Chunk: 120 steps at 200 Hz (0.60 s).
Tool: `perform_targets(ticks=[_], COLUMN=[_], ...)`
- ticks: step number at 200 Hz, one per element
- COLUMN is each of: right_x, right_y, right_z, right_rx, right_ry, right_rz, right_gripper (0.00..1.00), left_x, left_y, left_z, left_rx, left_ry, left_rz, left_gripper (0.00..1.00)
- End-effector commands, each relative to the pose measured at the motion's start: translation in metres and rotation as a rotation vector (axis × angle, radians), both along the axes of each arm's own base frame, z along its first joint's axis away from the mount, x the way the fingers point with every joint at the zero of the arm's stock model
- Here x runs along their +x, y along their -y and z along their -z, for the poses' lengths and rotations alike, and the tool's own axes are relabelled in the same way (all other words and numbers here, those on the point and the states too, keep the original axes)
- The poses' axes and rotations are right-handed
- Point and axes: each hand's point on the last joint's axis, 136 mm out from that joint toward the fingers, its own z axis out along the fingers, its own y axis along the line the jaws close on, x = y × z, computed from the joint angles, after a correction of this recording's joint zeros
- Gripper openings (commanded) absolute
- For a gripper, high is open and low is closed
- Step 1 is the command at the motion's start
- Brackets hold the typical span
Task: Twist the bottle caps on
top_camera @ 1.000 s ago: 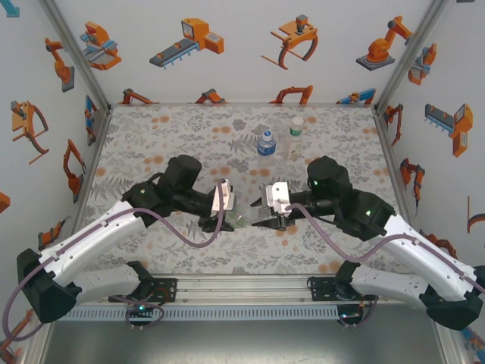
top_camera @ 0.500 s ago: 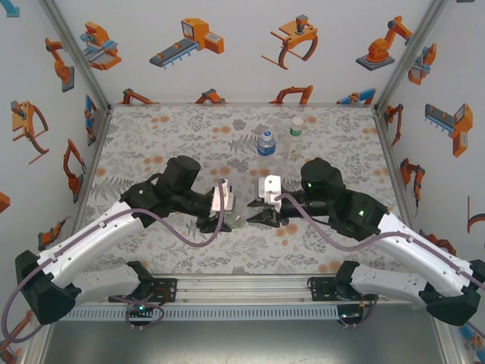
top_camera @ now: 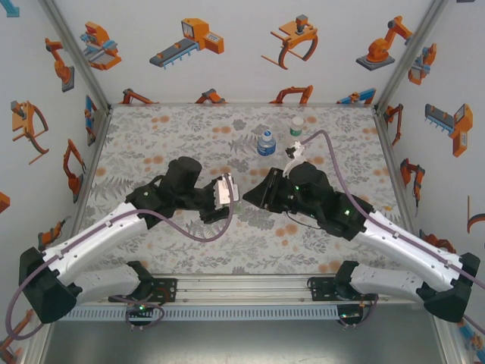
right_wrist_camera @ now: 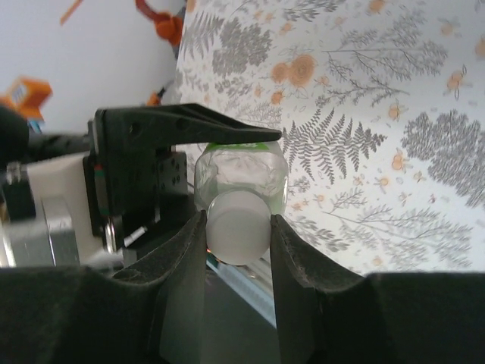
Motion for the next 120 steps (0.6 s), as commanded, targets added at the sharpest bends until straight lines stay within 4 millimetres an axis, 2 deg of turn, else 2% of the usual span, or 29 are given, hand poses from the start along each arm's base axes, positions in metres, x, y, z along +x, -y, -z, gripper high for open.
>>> perform_targets(ticks=[1, 8, 30, 48, 58, 84, 120], right_x=[0.011, 0.013, 0.014, 0.013, 0.008, -0.016, -0.061], right_y=[0.009, 0.008, 0.005, 0.005, 0.003, 0.000, -0.004], right_z=[0.020, 0.016, -0.002, -0.026, -0.041, -0.068, -0.079], right_rx=[0.019, 0.024, -0.035, -0.096, -0.132, -0.261, -0.359], right_ry=[-0.156, -0.150, -0.012, 0.161, 0.279, 0.611, 0.973], right_rz=[0.169, 0.172, 0.088, -0.007, -0.090, -0.341, -0.697], right_gripper=[0.00, 0.02, 0.24, 0.46, 0.53, 0.58, 0.58], left_x=[0.005, 0.005, 0.004, 0.002, 0.000, -0.008, -0.026], left_y=[0.019, 0.019, 0.018, 0.016, 0.015, 0.012, 0.010], left_z=[-0.042, -0.041, -0.039, -0.036, -0.036, -0.037, -0.042], left_rx=[-0.152, -0.150, -0.139, -0.125, -0.119, -0.120, -0.126], left_ry=[0.104, 0.104, 0.102, 0.096, 0.089, 0.080, 0.034], left_rz=[0.038, 0.039, 0.044, 0.051, 0.057, 0.077, 0.157], left_gripper=[0.00, 0.00, 0.00, 0.00, 0.00, 0.00, 0.00])
